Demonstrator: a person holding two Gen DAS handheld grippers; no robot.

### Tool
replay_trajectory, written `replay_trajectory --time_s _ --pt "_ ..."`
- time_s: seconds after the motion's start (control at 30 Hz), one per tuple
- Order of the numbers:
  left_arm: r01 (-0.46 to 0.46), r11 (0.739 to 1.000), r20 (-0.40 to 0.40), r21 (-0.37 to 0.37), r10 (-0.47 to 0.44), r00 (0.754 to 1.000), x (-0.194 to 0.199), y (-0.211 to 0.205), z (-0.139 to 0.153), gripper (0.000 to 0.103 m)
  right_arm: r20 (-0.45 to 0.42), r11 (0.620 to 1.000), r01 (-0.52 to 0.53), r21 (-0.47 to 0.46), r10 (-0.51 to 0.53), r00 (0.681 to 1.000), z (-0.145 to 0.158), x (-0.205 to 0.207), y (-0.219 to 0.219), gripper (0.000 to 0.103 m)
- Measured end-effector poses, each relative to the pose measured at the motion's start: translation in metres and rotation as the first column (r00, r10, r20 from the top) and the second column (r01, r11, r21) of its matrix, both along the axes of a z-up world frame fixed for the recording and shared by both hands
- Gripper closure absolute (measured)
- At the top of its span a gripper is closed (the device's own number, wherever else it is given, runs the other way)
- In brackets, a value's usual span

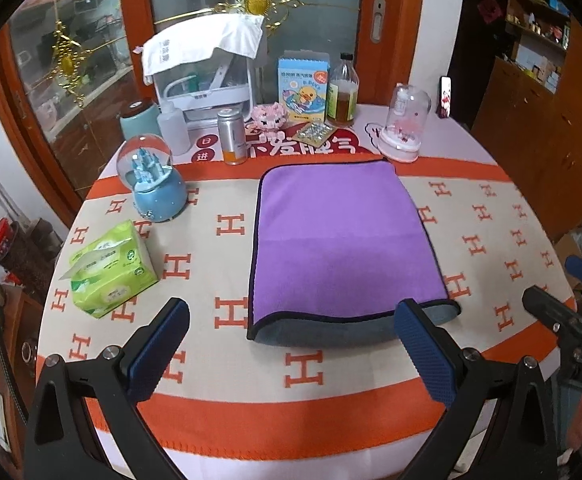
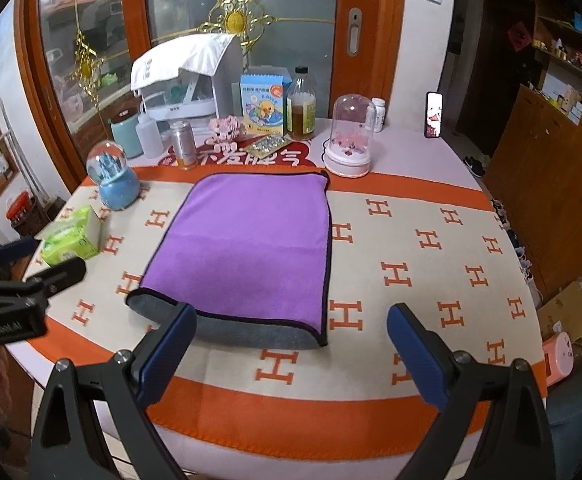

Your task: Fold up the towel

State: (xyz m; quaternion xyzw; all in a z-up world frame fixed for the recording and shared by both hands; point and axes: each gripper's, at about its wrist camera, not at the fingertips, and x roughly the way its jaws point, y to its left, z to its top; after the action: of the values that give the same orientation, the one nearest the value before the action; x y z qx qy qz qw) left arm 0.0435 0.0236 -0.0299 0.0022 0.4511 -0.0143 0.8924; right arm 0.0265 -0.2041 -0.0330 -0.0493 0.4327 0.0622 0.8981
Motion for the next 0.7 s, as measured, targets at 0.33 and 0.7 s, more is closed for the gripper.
replay_trajectory --time_s 0.33,0.7 --pt "0.132 0.991 -0.129 0.023 -0.128 0.983 0.034 0.016 -0.083 0.001 -0.116 0.993 -0.118 -0.011 0.116 0.986 -0.078 0.037 -0.016 0.027" --pt "0.19 0.979 -0.267 -0.081 -0.205 0.942 0.076 0.044 -0.146 0.004 -0.247 0.959 -0.281 0.046 0.284 0.926 -0.138 0.074 -0.035 0.048"
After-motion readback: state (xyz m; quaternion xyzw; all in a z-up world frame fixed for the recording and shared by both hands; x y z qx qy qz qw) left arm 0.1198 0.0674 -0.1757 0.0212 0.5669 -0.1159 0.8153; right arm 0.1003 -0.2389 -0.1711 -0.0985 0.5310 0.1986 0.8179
